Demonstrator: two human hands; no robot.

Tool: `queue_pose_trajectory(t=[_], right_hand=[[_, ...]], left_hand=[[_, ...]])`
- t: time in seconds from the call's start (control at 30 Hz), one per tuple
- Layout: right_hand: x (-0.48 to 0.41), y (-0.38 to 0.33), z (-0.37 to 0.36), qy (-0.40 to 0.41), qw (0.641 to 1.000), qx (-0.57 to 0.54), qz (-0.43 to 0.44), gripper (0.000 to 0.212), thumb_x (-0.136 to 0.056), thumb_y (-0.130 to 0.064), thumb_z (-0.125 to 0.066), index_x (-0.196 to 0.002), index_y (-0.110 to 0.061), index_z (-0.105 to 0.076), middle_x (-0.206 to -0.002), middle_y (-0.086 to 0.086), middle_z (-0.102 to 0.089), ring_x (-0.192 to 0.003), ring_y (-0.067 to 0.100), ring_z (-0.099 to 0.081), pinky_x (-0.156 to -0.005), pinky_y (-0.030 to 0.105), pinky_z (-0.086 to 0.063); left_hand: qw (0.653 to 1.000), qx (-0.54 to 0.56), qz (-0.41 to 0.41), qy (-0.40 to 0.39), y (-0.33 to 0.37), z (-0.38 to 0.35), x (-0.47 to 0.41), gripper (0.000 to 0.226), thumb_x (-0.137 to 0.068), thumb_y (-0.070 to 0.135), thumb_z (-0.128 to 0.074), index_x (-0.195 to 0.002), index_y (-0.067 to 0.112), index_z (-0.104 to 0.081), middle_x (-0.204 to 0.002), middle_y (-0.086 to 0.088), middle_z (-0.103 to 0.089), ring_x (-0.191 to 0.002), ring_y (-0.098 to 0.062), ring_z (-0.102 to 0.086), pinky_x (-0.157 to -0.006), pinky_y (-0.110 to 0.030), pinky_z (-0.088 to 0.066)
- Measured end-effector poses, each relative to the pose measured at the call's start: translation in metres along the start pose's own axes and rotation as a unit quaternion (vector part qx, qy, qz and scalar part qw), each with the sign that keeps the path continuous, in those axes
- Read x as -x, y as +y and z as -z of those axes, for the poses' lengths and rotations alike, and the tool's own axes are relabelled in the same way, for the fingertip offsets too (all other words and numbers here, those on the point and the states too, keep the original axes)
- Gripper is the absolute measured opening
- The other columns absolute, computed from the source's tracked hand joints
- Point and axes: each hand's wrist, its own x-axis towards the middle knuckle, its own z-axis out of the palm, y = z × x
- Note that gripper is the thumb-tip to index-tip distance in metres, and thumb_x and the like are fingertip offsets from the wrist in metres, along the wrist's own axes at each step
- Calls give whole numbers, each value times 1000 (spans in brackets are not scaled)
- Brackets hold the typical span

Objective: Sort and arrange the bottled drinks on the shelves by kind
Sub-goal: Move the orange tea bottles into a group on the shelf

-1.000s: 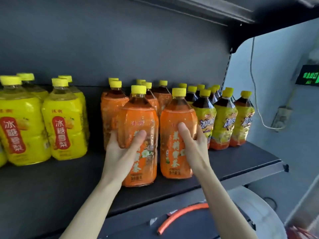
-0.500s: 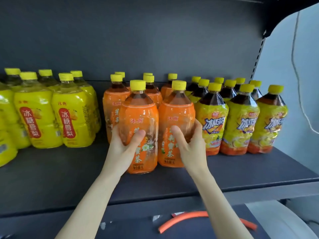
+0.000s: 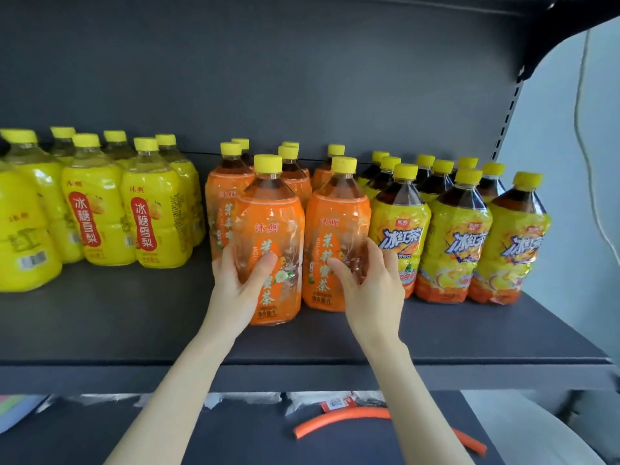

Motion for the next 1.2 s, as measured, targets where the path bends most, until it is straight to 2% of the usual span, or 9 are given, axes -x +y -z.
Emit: queue_pose_trajectory(t=[0.13, 0.23, 0.37, 0.5, 0.67, 0.77, 0.83, 1.03, 1.2], right_hand=[[-2, 7, 10, -41, 996, -74, -20, 56, -88, -41, -64, -134, -15, -47, -125, 2, -58, -112, 19, -57, -91, 34, -50], [6, 13, 23, -93, 981, -169, -36, 52, -92, -43, -57, -137, -19, -47, -127, -4, -61, -115, 11, -57, -99, 35, -49], [7, 12, 38, -144, 954, -256, -56, 43, -98, -43, -42, -135, -22, -51, -129, -11, -58, -122, 5, -51, -107, 30, -41], [5, 16, 41, -181, 918, -345, -74, 41, -88, -60, -38, -121, -41, -53, -120, -25, -59, -118, -6, -52, -102, 21, -39], [15, 26, 44, -257, 889, -375, -54, 57, -88, -61, -48, -139, -33, -47, -133, -19, -57, -121, -6, -52, -96, 14, -45], [18, 26, 45, -294, 873, -386, -55, 61, -86, -49, -55, -143, -33, -39, -132, -16, -58, -116, -3, -57, -93, 18, -50], [16, 26, 44, -297, 870, -390, -52, 60, -85, -43, -52, -142, -31, -40, -129, -15, -60, -114, -2, -59, -87, 15, -51], [8, 26, 35, -270, 890, -365, -42, 53, -87, -43, -50, -138, -28, -46, -126, -12, -64, -116, 3, -60, -91, 22, -52], [1, 24, 28, -214, 925, -309, -50, 56, -84, -48, -53, -134, -23, -52, -122, -9, -66, -112, 6, -63, -97, 36, -53]], left_hand=[[1000, -15, -10, 10, 6, -9, 13, 77, -74, 67, -58, -138, 35, -32, -139, 1, -36, -123, -13, -44, -100, -38, -44], [1000, -2, -12, 10, 13, -20, 29, 65, -75, 61, -53, -133, 41, -31, -136, 4, -33, -118, -10, -43, -86, -19, -43], [1000, 16, -13, -14, 19, -33, 46, 71, -74, 55, -48, -139, 37, -26, -137, 8, -32, -113, -1, -45, -76, -10, -39], [998, 27, -19, -62, 20, -49, 49, 66, -76, 58, -46, -137, 43, -24, -138, 11, -33, -117, -1, -44, -84, -13, -40], [991, 28, -38, -123, 18, -62, 43, 76, -77, 70, -41, -143, 41, -18, -145, 14, -32, -130, -1, -38, -104, -27, -38], [983, 60, -21, -173, 20, -59, 40, 62, -85, 57, -30, -143, 41, -14, -132, 26, -39, -110, 22, -45, -85, -8, -45], [979, 63, 0, -195, 21, -56, 37, 57, -85, 53, -23, -139, 44, -10, -121, 35, -36, -94, 32, -44, -70, 1, -42], [974, 71, 14, -215, 18, -59, 21, 54, -91, 49, -20, -143, 40, -8, -119, 35, -34, -94, 30, -40, -69, 3, -40], [975, 44, 16, -215, 19, -62, 8, 54, -94, 48, -19, -146, 35, -9, -127, 24, -30, -110, 11, -34, -67, 8, -36]])
